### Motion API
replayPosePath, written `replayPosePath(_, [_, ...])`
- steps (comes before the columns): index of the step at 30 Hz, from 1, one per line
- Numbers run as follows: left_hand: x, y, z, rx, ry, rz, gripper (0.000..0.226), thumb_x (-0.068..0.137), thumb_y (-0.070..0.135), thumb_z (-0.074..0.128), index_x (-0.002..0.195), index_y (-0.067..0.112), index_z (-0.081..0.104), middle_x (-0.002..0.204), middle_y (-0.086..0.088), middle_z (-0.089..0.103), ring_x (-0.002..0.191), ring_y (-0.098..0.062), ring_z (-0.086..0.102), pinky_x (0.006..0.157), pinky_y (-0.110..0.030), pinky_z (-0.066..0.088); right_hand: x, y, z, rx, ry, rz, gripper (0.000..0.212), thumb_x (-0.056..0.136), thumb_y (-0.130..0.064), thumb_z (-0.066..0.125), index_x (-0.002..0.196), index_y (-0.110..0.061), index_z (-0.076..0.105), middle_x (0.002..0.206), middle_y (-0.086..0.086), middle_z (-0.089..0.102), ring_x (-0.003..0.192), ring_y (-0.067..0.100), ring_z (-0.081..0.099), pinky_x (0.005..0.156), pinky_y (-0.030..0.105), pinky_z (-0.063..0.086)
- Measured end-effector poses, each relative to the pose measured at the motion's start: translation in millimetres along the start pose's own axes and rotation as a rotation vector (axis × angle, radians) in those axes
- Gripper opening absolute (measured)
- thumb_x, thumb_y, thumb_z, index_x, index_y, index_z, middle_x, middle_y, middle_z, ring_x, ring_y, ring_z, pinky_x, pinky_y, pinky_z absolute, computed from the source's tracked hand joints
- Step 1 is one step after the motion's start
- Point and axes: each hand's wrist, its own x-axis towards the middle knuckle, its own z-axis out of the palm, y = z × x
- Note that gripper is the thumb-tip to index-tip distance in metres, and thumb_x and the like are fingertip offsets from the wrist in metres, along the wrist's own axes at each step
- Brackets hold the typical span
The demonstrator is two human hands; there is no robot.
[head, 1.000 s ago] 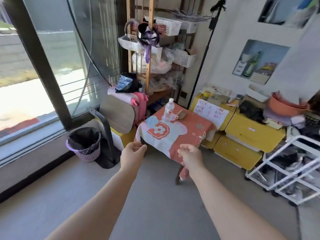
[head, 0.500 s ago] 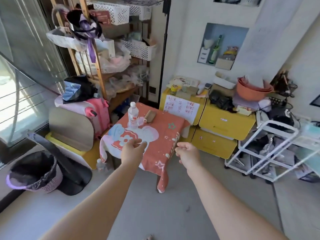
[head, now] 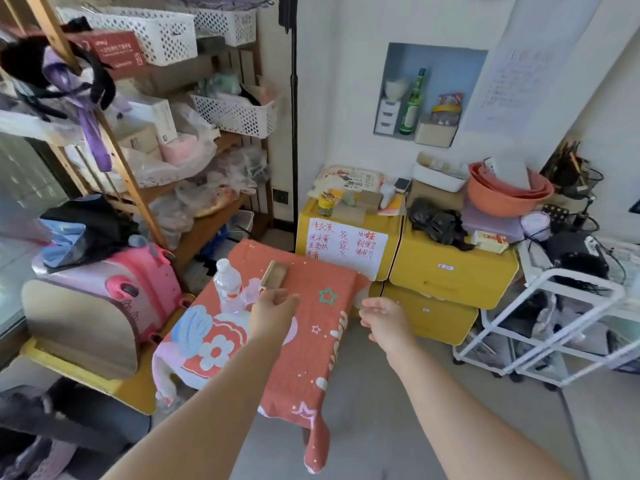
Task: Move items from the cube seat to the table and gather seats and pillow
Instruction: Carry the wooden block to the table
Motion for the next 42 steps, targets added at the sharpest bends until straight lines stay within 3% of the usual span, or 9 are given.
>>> replayPosePath(6, [66, 25, 59, 0.015, 0.049, -0.035, 0.025, 0.088, 0.02, 0.059, 0.112, 0.012, 0.058, 0.077, 0.001, 0.056, 0.068, -0.011, 0.052, 0.066, -0.026, 0.04, 93, -13, -16, -0.03, -0.034, 0.022, 0.028, 0.087, -0.01, 0.055, 0.114, -0.011, 0.061, 0.101, 0.002, 0.061, 0.097, 0.022, 0.062, 0.084, 0.035, 0.047])
replayPosePath(13, [121, 53, 130, 0.004, 0.198, -0.104, 0.03, 0.088, 0.02, 0.06, 0.116, 0.008, 0.062, 0.095, -0.004, 0.06, 0.065, -0.008, 0.05, 0.074, -0.027, 0.041, 212, -44, -50, -0.145, -0.182, -0.026, 0.028, 0.086, -0.005, 0.055, 0.113, -0.008, 0.062, 0.102, 0.005, 0.063, 0.097, 0.024, 0.061, 0.081, 0.032, 0.045])
replayPosePath(17, [149, 80, 153, -0.039, 0.296, -0.088, 0.019, 0.086, 0.022, 0.063, 0.102, 0.013, 0.065, 0.121, -0.001, 0.062, 0.082, -0.017, 0.059, 0.078, -0.03, 0.046, 271, -71, -58, -0.122, -0.233, -0.051, 0.026, 0.084, -0.003, 0.054, 0.107, -0.012, 0.062, 0.101, 0.003, 0.059, 0.092, 0.023, 0.056, 0.074, 0.029, 0.044])
replayPosePath(20, [166, 92, 164, -0.067, 0.337, -0.133, 0.019, 0.085, 0.021, 0.066, 0.102, 0.013, 0.064, 0.101, -0.006, 0.068, 0.076, -0.016, 0.059, 0.08, -0.034, 0.049, 303, -81, -51, -0.164, -0.319, -0.067, 0.03, 0.084, -0.007, 0.055, 0.113, -0.008, 0.062, 0.099, 0.004, 0.059, 0.08, 0.02, 0.051, 0.06, 0.023, 0.037])
replayPosePath(26, [192, 93, 161, -0.136, 0.474, -0.191, 0.017, 0.088, 0.018, 0.061, 0.103, 0.011, 0.063, 0.078, 0.002, 0.062, 0.073, -0.014, 0.058, 0.073, -0.031, 0.048, 336, -91, -10, -0.237, -0.485, -0.077, 0.028, 0.084, -0.006, 0.056, 0.11, -0.012, 0.063, 0.099, 0.003, 0.062, 0.09, 0.018, 0.056, 0.084, 0.032, 0.046])
replayPosePath(31, [222, 74, 127, -0.209, 0.61, -0.246, 0.022, 0.087, 0.02, 0.061, 0.107, 0.01, 0.061, 0.098, -0.006, 0.063, 0.08, -0.017, 0.059, 0.054, -0.023, 0.046, 359, -97, 46, -0.301, -0.648, -0.11, 0.024, 0.083, -0.007, 0.057, 0.106, -0.015, 0.061, 0.093, 0.004, 0.061, 0.082, 0.018, 0.054, 0.067, 0.022, 0.041])
replayPosePath(33, [238, 71, 112, -0.251, 0.655, -0.252, 0.026, 0.087, 0.017, 0.061, 0.11, 0.006, 0.062, 0.091, -0.005, 0.063, 0.078, -0.016, 0.058, 0.063, -0.026, 0.047, 370, -106, 71, -0.337, -0.698, -0.132, 0.024, 0.083, -0.008, 0.058, 0.106, -0.016, 0.061, 0.092, 0.004, 0.061, 0.081, 0.018, 0.054, 0.061, 0.021, 0.039])
replayPosePath(36, [258, 71, 98, -0.296, 0.689, -0.296, 0.027, 0.087, 0.017, 0.061, 0.112, 0.007, 0.062, 0.085, -0.002, 0.062, 0.077, -0.016, 0.057, 0.076, -0.031, 0.048, 387, -124, 104, -0.444, -0.75, -0.183, 0.019, 0.084, -0.009, 0.058, 0.101, -0.018, 0.06, 0.093, 0.005, 0.06, 0.086, 0.018, 0.055, 0.066, 0.023, 0.041])
replayPosePath(42, [278, 63, 78, -0.345, 0.756, -0.348, 0.028, 0.089, 0.015, 0.06, 0.114, 0.004, 0.06, 0.088, -0.002, 0.06, 0.082, -0.017, 0.059, 0.057, -0.023, 0.041, 400, -129, 158, -0.618, -0.855, -0.232, 0.019, 0.084, -0.014, 0.059, 0.102, -0.019, 0.063, 0.096, 0.003, 0.063, 0.087, 0.018, 0.056, 0.079, 0.032, 0.046])
